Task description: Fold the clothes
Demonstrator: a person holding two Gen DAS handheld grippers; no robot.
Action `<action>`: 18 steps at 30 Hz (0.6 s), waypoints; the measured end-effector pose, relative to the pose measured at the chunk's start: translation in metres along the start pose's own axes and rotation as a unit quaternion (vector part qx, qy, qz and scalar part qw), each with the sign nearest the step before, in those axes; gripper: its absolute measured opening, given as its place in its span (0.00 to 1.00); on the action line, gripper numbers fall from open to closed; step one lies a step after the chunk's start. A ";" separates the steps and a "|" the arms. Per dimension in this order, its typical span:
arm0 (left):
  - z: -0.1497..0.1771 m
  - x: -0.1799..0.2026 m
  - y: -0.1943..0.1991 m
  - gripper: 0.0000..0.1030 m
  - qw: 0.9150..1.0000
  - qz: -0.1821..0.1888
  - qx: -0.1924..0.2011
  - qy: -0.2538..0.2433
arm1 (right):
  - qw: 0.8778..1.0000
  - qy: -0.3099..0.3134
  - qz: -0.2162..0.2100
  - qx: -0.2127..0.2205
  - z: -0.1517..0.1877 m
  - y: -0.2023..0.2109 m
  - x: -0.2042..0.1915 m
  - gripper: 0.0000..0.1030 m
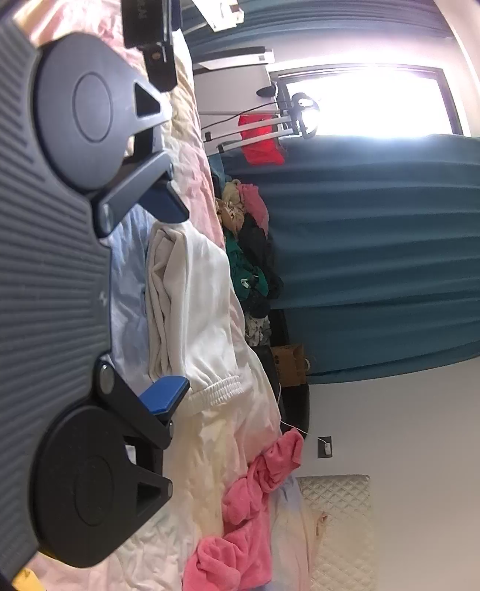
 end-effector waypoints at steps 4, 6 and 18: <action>0.005 -0.006 -0.003 1.00 1.000 -0.006 -0.003 0.001 | 1.000 0.002 0.004 -0.009 0.003 -0.007 -0.001 0.88; 0.005 -0.008 -0.005 1.00 1.000 -0.006 -0.005 0.007 | 1.000 0.001 0.006 -0.014 0.004 -0.009 -0.001 0.88; 0.005 -0.010 -0.007 1.00 1.000 -0.009 -0.006 0.015 | 1.000 0.003 0.004 -0.027 0.007 -0.013 -0.002 0.88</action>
Point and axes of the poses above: each gripper's, at about its wrist camera, not at the fingertips, and y roughly against the way its jaws point, x to its right, z to its underside, the point moved 3 cm from there along -y, roughly the way its jaws point, and after that the axes turned 1 degree about -x, right-handed, at the moved point
